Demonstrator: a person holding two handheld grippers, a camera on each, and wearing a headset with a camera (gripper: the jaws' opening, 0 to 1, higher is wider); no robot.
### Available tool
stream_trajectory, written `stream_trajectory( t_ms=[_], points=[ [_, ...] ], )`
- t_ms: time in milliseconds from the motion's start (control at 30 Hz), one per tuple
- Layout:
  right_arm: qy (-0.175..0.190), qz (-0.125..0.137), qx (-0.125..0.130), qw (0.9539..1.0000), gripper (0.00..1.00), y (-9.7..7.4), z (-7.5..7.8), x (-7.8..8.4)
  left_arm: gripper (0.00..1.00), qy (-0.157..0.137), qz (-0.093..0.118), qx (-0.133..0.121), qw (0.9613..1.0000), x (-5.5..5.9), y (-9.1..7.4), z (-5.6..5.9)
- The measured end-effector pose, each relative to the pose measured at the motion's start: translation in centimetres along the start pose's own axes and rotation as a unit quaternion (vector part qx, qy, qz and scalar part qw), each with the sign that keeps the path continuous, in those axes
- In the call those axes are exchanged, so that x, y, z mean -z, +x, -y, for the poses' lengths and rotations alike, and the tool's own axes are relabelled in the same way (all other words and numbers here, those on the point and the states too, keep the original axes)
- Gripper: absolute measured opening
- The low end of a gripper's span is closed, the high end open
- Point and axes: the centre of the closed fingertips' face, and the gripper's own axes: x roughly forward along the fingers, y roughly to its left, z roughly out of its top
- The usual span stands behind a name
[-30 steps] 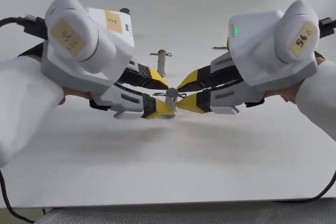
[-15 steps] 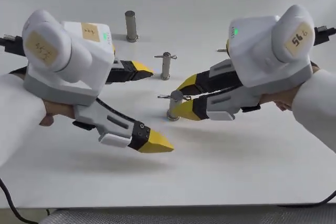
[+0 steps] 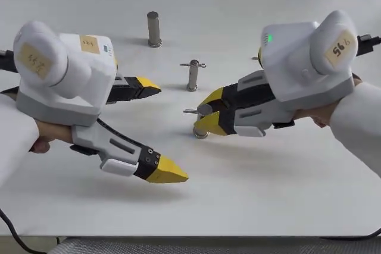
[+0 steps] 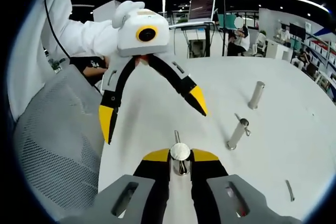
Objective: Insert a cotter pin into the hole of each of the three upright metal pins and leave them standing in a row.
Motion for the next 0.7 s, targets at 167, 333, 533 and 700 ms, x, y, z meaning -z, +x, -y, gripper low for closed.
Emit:
stream_trajectory(
  t_ms=[167, 333, 533, 700],
  points=[
    [-0.007, -0.010, 0.002, 0.9999, 0.08, -0.3, 0.3, 0.1, 0.95, -0.006, 0.009, -0.005, 0.9999, -0.4, -0.3, -0.2],
    [-0.018, -0.017, 0.002, 0.9997, 0.08, -1.2, 1.5, 0.8, 0.97, -0.011, 0.014, -0.005, 0.9998, -0.6, -0.7, -0.3],
    [-0.004, -0.007, 0.040, 0.9992, 0.08, -2.7, 4.9, 1.2, 0.98, -0.016, 0.013, -0.015, 0.9997, -0.4, -1.0, -0.8],
    [0.004, 0.004, 0.058, 0.9983, 0.08, -3.6, 7.5, 1.8, 0.98, -0.022, 0.011, -0.024, 0.9994, -0.2, -1.3, -1.5]
  ],
)
